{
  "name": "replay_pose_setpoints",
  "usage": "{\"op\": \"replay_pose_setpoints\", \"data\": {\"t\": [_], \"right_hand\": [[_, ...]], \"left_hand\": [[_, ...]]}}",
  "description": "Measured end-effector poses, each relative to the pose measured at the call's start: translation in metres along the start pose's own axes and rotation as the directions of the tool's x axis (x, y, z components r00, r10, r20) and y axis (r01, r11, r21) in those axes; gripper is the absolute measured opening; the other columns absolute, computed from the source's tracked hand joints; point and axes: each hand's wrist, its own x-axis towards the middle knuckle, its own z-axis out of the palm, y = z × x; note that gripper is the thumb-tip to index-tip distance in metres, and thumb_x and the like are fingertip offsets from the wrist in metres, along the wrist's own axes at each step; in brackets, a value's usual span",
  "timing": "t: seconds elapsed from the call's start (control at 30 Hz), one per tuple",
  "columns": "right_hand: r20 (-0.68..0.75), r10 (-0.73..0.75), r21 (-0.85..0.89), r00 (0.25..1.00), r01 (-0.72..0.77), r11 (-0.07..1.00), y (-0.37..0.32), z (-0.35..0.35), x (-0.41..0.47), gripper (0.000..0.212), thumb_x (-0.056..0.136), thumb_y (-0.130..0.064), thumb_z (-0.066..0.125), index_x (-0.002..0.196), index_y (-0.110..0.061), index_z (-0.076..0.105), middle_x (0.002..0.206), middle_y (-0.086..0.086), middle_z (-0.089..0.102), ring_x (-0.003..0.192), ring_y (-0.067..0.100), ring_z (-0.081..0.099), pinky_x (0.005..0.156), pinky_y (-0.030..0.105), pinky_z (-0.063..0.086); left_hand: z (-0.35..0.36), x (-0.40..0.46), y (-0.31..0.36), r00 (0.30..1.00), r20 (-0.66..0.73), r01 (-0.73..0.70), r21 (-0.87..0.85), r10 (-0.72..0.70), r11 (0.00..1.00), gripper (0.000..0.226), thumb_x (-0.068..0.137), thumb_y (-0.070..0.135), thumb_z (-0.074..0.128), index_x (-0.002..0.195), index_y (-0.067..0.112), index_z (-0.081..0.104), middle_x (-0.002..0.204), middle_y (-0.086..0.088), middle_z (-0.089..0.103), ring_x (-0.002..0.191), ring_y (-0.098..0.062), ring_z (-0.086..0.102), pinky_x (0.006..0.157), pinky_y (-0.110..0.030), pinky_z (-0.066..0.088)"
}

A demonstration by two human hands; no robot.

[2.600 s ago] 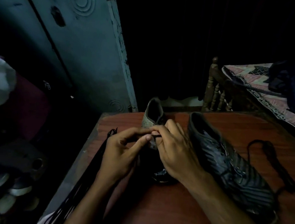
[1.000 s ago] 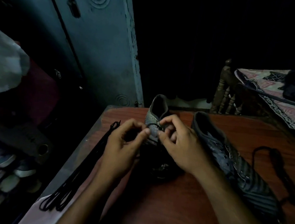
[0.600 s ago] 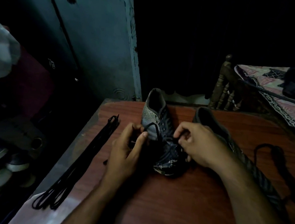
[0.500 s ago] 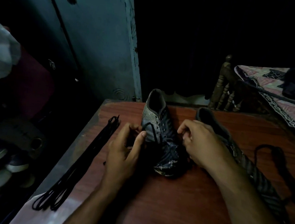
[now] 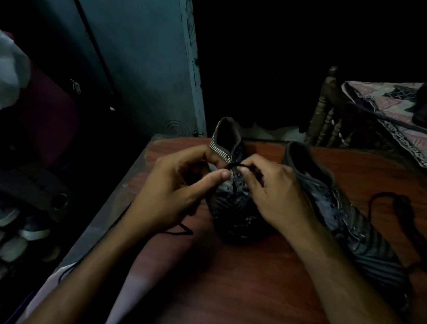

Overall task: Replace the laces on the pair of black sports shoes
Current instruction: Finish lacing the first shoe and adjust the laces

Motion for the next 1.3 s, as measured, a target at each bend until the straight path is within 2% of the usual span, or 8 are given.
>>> {"op": "replay_pose_setpoints", "data": {"t": [0.2,0.3,0.4,0.5,0.73,0.97,1.17,1.3], "right_hand": [[-0.106,0.066,0.022,0.992,-0.064,0.998,0.005,0.003,0.002,0.024,0.104,-0.022,0.048,0.113,-0.017,0.069,0.099,-0.002,0.065,0.089,0.017,0.062,0.075,0.038,0.052],[-0.149,0.076,0.04,0.986,-0.071,0.997,0.003,0.005,0.004,0.035,0.103,-0.033,0.041,0.114,-0.018,0.071,0.093,-0.003,0.057,0.084,0.017,0.058,0.072,0.041,0.051],[-0.109,0.109,0.078,0.988,-0.1,0.992,0.01,0.008,0.001,0.034,0.102,-0.031,0.041,0.113,-0.019,0.071,0.09,-0.008,0.058,0.083,0.015,0.061,0.072,0.045,0.054],[-0.077,0.142,0.11,0.987,-0.134,0.985,0.014,0.009,0.001,0.02,0.101,-0.023,0.055,0.106,-0.018,0.073,0.091,-0.01,0.062,0.082,0.014,0.066,0.073,0.046,0.057],[-0.058,0.182,0.047,0.982,-0.179,0.983,0.016,0.004,0.004,0.016,0.094,-0.01,0.068,0.103,-0.018,0.077,0.097,-0.01,0.065,0.084,0.01,0.066,0.075,0.028,0.054],[-0.028,0.297,0.039,0.955,-0.296,0.954,0.019,0.009,0.002,0.022,0.087,-0.01,0.075,0.085,-0.031,0.072,0.089,-0.016,0.068,0.071,0.001,0.064,0.06,0.016,0.048],[-0.031,0.324,0.044,0.945,-0.323,0.945,0.02,0.015,0.0,0.023,0.082,-0.01,0.078,0.083,-0.031,0.066,0.076,-0.01,0.069,0.06,0.012,0.064,0.054,0.028,0.052],[-0.051,0.339,0.042,0.939,-0.337,0.941,0.019,0.017,-0.002,0.024,0.081,-0.009,0.078,0.083,-0.03,0.065,0.075,-0.009,0.069,0.06,0.012,0.063,0.052,0.026,0.049]], "left_hand": [[-0.029,-0.003,-0.01,0.95,0.269,0.145,0.071,-0.159,0.987,0.017,0.097,0.037,0.07,0.093,0.021,0.074,0.081,0.0,0.071,0.065,-0.011,0.065,0.057,-0.031,0.052],[-0.023,0.009,-0.035,0.987,0.126,0.056,0.301,-0.098,0.952,0.014,0.093,0.045,0.066,0.092,0.033,0.074,0.091,0.009,0.071,0.083,-0.008,0.069,0.07,-0.026,0.054],[0.004,0.032,-0.064,0.989,0.055,0.104,0.383,-0.134,0.918,0.008,0.092,0.024,0.075,0.092,0.032,0.075,0.088,0.011,0.073,0.079,-0.002,0.068,0.071,-0.027,0.055],[0.026,0.039,-0.078,0.975,0.023,0.188,0.442,-0.221,0.877,0.013,0.088,0.019,0.079,0.098,0.027,0.077,0.091,0.012,0.071,0.081,0.0,0.066,0.067,-0.009,0.044],[0.044,0.029,-0.095,0.992,-0.032,0.125,0.403,-0.123,0.907,0.023,0.09,0.014,0.072,0.098,0.035,0.074,0.094,0.01,0.058,0.087,-0.013,0.06,0.078,-0.042,0.054],[0.053,0.034,-0.1,0.993,-0.047,0.117,0.335,-0.107,0.935,0.026,0.087,0.009,0.073,0.103,0.028,0.074,0.093,0.017,0.055,0.092,-0.01,0.059,0.084,-0.033,0.051],[0.058,0.036,-0.104,0.993,-0.043,0.114,0.271,-0.106,0.956,0.02,0.082,0.018,0.084,0.096,0.028,0.073,0.09,0.014,0.057,0.092,-0.01,0.06,0.082,-0.029,0.047],[0.062,0.036,-0.106,0.989,-0.062,0.145,0.254,-0.134,0.956,0.03,0.081,0.021,0.084,0.087,0.041,0.063,0.088,0.019,0.056,0.093,-0.011,0.06,0.088,-0.041,0.052]]}}
